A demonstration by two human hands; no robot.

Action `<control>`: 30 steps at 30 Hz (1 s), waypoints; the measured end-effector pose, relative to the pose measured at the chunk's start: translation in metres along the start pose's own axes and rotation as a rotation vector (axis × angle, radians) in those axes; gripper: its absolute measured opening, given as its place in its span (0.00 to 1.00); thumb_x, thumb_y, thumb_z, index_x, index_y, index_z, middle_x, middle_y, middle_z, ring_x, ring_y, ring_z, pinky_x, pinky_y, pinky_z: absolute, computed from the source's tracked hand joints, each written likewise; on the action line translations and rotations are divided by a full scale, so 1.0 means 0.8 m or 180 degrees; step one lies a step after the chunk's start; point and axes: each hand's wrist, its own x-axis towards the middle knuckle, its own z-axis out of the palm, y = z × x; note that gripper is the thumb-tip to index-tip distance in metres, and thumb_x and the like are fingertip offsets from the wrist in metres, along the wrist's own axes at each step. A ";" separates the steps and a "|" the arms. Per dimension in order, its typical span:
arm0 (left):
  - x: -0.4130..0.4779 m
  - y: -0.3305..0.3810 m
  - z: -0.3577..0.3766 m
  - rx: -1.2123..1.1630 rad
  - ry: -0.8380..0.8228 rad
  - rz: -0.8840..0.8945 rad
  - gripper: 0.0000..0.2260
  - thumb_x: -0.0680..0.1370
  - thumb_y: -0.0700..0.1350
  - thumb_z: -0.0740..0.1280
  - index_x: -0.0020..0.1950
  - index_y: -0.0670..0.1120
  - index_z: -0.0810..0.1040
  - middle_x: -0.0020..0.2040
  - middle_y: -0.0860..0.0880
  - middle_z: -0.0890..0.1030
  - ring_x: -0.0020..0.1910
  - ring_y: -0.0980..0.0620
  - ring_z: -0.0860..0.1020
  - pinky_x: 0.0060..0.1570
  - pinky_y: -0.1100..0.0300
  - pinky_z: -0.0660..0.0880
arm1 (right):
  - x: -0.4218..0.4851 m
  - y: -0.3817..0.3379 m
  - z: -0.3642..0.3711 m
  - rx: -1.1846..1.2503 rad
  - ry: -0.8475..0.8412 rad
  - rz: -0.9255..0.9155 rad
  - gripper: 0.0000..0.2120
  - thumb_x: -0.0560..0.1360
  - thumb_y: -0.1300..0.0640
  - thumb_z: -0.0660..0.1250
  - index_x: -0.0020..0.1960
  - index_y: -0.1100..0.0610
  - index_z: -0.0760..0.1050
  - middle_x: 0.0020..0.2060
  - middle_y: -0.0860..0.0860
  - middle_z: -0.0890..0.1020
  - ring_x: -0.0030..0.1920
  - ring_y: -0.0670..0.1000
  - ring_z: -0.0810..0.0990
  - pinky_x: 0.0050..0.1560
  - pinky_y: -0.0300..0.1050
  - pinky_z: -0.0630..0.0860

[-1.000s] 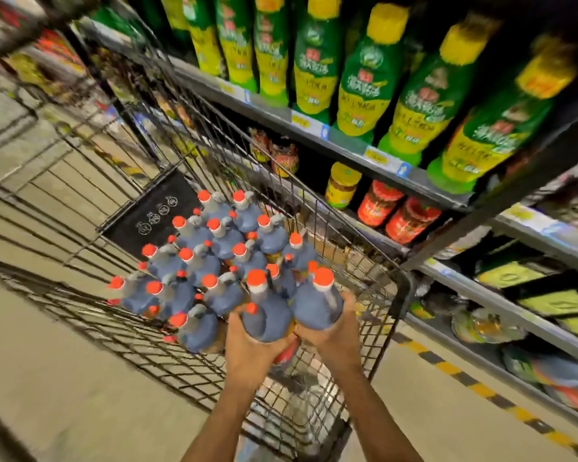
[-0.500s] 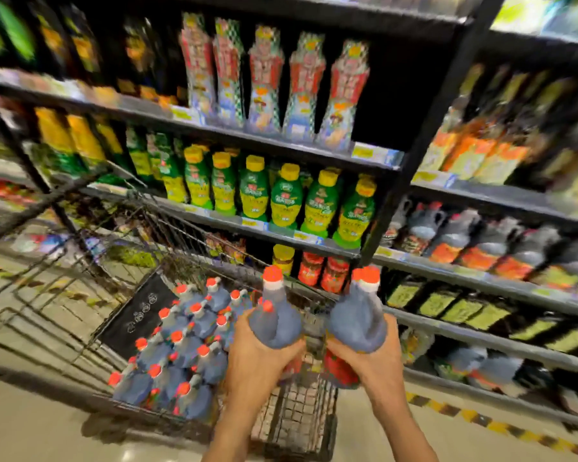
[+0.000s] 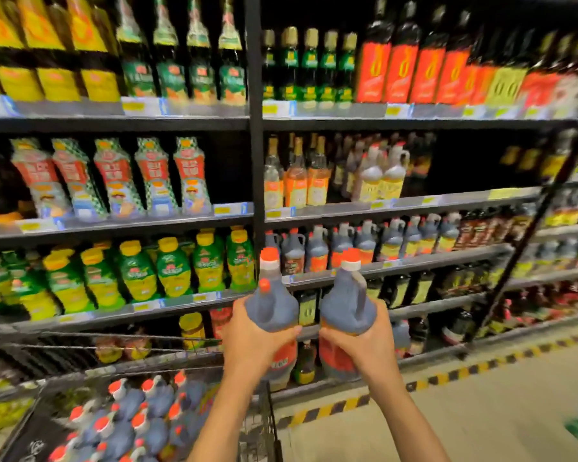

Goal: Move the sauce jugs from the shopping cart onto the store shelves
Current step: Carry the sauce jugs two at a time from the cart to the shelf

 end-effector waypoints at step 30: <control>-0.076 0.224 0.353 -0.0096 -0.1117 0.0777 0.29 0.58 0.56 0.82 0.55 0.55 0.76 0.50 0.54 0.82 0.47 0.54 0.81 0.40 0.57 0.76 | 0.075 0.012 -0.414 0.0168 0.0949 0.0016 0.35 0.58 0.57 0.84 0.58 0.65 0.72 0.51 0.61 0.81 0.47 0.59 0.82 0.44 0.54 0.81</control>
